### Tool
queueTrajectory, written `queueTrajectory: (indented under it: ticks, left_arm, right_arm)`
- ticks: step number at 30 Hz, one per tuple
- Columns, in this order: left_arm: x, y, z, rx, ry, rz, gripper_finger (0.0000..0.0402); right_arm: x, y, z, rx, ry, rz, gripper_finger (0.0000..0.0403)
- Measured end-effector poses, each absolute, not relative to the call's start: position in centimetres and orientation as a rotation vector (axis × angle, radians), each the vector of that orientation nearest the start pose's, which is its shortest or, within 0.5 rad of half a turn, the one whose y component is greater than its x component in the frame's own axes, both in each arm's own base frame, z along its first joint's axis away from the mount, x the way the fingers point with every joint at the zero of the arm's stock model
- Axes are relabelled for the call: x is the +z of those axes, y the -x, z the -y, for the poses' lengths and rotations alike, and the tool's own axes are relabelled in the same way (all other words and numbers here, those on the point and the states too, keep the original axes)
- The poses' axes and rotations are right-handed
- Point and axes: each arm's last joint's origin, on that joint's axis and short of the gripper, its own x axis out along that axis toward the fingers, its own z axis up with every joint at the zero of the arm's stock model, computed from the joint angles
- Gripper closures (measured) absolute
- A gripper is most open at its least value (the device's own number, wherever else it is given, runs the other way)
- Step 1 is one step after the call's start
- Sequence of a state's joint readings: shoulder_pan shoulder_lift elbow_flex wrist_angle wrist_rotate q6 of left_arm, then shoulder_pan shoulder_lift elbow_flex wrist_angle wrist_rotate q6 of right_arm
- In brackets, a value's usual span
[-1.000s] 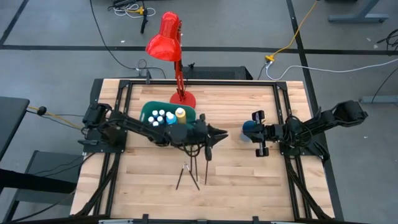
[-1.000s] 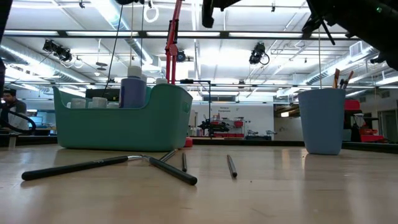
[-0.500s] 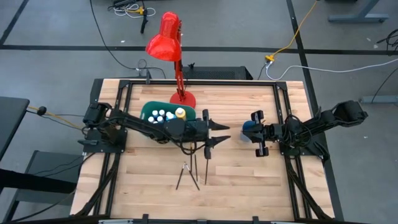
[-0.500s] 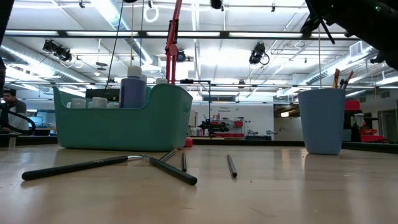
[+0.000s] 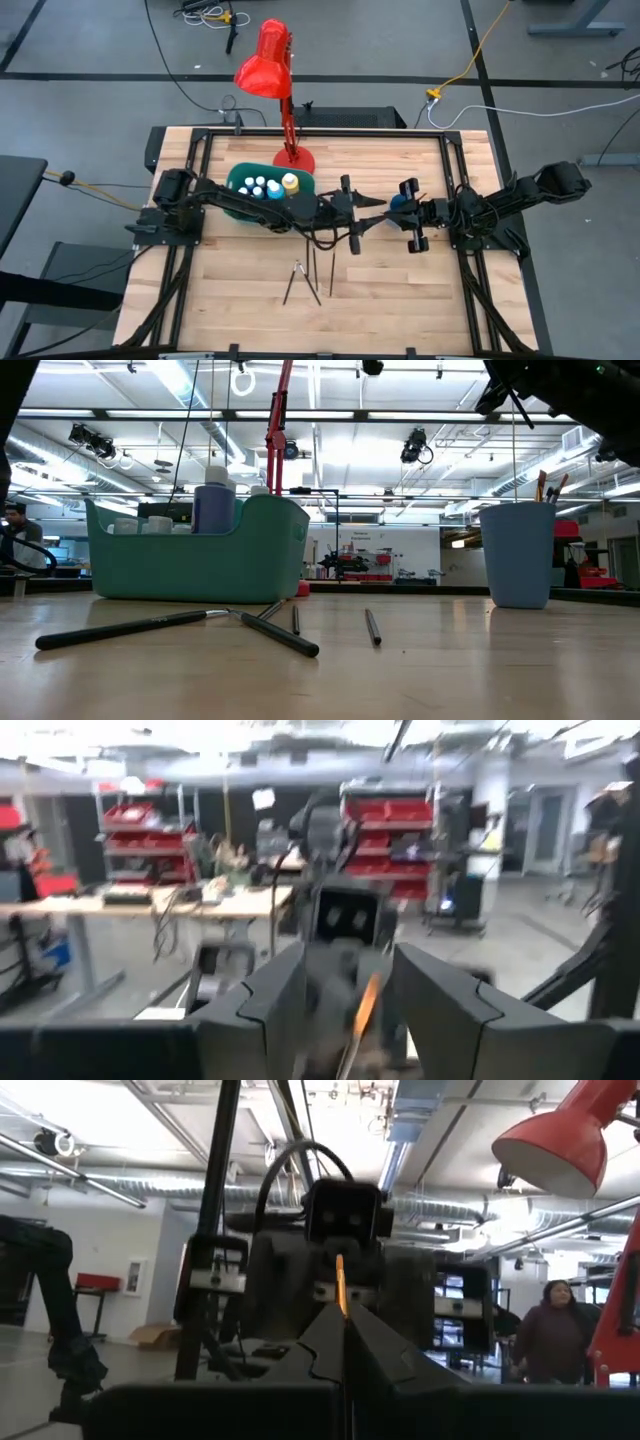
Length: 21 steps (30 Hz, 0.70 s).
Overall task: Pick & Place Paint Supplies
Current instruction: Put the black gold paint brush into the blue cup
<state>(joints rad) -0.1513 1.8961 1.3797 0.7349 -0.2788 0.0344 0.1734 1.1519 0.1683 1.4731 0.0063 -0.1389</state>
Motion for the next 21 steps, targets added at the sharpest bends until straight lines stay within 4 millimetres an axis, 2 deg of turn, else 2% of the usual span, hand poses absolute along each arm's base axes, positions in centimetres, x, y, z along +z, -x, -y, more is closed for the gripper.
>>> queueTrajectory:
  ticks: [3, 17, 21]
  left_arm:
    - [31.1, -43.5, 5.9, 0.115, 0.014, 0.242, 0.0237]
    - [31.0, -43.5, 5.7, 0.130, 0.002, 0.235, 0.0238]
    - [31.0, -43.5, 5.6, 0.134, -0.024, 0.235, 0.0266]
  right_arm:
    - [22.0, -18.0, -3.1, 0.131, 0.092, 0.510, 0.0395]
    - [23.3, -19.0, -3.4, 0.152, 0.096, 0.523, 0.0395]
    - [23.4, -19.3, -3.4, 0.152, 0.097, 0.500, 0.0395]
